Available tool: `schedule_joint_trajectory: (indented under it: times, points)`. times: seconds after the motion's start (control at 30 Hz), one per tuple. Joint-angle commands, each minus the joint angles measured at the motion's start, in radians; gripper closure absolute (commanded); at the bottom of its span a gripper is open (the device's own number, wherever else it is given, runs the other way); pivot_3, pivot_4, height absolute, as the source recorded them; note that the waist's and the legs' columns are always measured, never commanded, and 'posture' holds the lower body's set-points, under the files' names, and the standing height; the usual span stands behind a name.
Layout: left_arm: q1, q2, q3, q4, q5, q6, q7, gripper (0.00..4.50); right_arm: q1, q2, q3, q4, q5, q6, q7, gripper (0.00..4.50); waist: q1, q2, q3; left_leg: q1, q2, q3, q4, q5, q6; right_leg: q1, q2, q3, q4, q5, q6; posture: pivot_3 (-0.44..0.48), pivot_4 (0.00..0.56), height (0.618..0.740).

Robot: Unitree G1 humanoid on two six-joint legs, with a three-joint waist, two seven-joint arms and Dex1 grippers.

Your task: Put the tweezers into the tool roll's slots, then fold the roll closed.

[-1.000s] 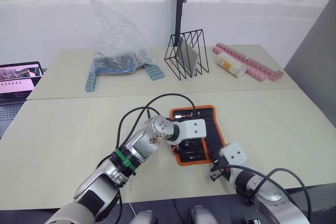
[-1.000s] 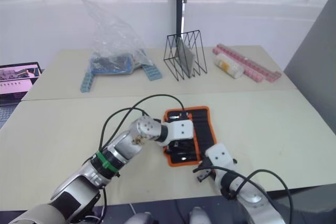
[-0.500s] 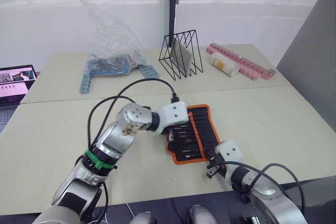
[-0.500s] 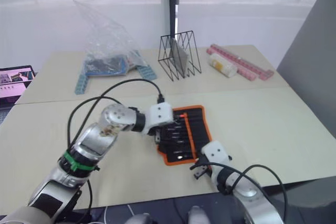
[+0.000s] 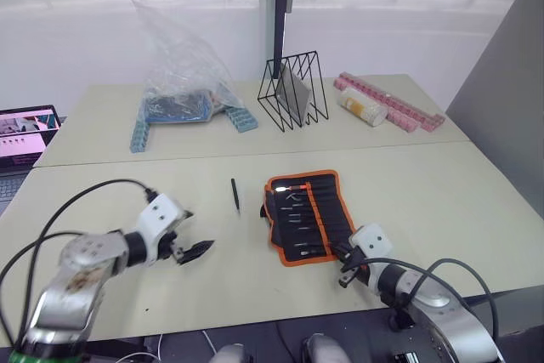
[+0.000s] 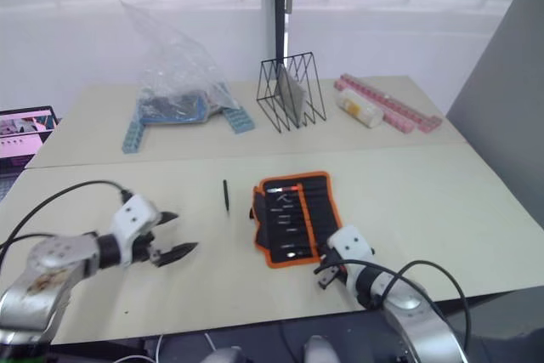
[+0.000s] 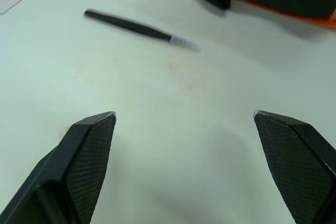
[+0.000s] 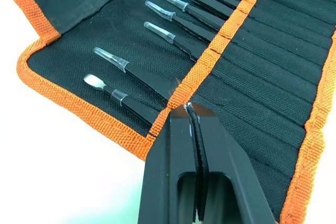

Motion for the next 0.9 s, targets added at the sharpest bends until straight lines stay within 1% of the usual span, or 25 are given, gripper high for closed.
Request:
schedule_joint_trajectory:
  times: [0.03, 0.1, 0.17, 0.3, 0.4, 0.47, 0.53, 0.83, 0.9]
  points:
    - [0.127, -0.049, 0.161, -0.087, -0.070, -0.056, 0.040, 0.03, 0.005, -0.014, 0.014, 0.082, -0.005, 0.012, 0.025, 4.50, 0.000, 0.000, 0.000, 0.000, 0.001, 0.000, 0.000, 0.000, 0.000, 0.000, 0.000, 0.000, -0.001, 0.000, 0.000, 0.000, 0.150, 0.724]
    - [0.215, -0.092, 0.244, -0.105, -0.109, -0.098, 0.047, 0.03, -0.002, -0.020, 0.009, 0.094, -0.003, 0.002, 0.038, 4.50, 0.000, 0.000, 0.000, 0.000, 0.002, 0.001, 0.000, 0.000, 0.000, 0.001, 0.000, 0.000, -0.001, 0.000, 0.000, 0.000, 0.150, 0.724]
    - [0.295, -0.123, 0.302, -0.108, -0.129, -0.154, 0.045, 0.03, -0.008, -0.026, 0.007, 0.106, -0.004, -0.007, 0.050, 4.50, -0.001, 0.000, 0.000, -0.001, 0.004, 0.001, 0.000, -0.001, -0.001, 0.001, -0.001, -0.001, -0.002, 0.000, -0.001, 0.000, 0.150, 0.724]
    - [0.424, -0.175, 0.347, -0.112, -0.154, -0.229, 0.054, 0.03, -0.022, -0.040, 0.006, 0.133, -0.007, -0.026, 0.075, 4.50, 0.002, 0.000, 0.000, 0.000, 0.007, 0.002, 0.000, -0.001, -0.002, 0.003, -0.001, -0.002, -0.004, 0.000, -0.001, 0.000, 0.150, 0.724]
    - [0.478, -0.214, 0.324, -0.139, -0.179, -0.262, 0.065, 0.03, -0.029, -0.043, 0.010, 0.142, -0.008, -0.034, 0.088, 4.50, 0.003, -0.001, 0.000, 0.001, 0.008, 0.002, 0.000, -0.002, -0.001, 0.009, -0.001, -0.003, -0.006, -0.002, 0.001, 0.000, 0.150, 0.724]
    - [0.494, -0.235, 0.304, -0.154, -0.187, -0.269, 0.083, 0.03, -0.030, -0.043, 0.011, 0.144, -0.009, -0.037, 0.093, 4.50, 0.005, -0.002, 0.001, 0.003, 0.009, 0.002, 0.000, -0.002, -0.001, 0.014, -0.001, -0.004, -0.008, -0.005, 0.005, 0.000, 0.150, 0.724]
    - [0.506, -0.246, 0.284, -0.165, -0.190, -0.267, 0.103, 0.03, -0.031, -0.044, 0.011, 0.146, -0.009, -0.040, 0.096, 4.50, 0.007, -0.002, 0.001, 0.004, 0.010, 0.002, 0.000, -0.002, -0.001, 0.016, -0.001, -0.004, -0.010, -0.006, 0.005, 0.000, 0.150, 0.724]
    - [0.497, -0.230, 0.214, -0.183, -0.184, -0.255, 0.170, 0.03, -0.043, -0.043, 0.011, 0.159, -0.013, -0.046, 0.105, 4.50, 0.002, -0.002, 0.001, 0.004, 0.011, 0.002, 0.000, -0.004, -0.002, 0.015, 0.001, -0.004, -0.010, -0.006, 0.005, 0.000, 0.150, 0.724]
    - [0.484, -0.227, 0.169, -0.192, -0.164, -0.236, 0.199, 0.03, -0.039, -0.043, 0.011, 0.158, -0.013, -0.047, 0.105, 4.50, 0.003, -0.002, 0.001, 0.004, 0.011, 0.002, 0.000, -0.004, -0.002, 0.015, 0.000, -0.004, -0.011, -0.006, 0.005, 0.000, 0.150, 0.724]
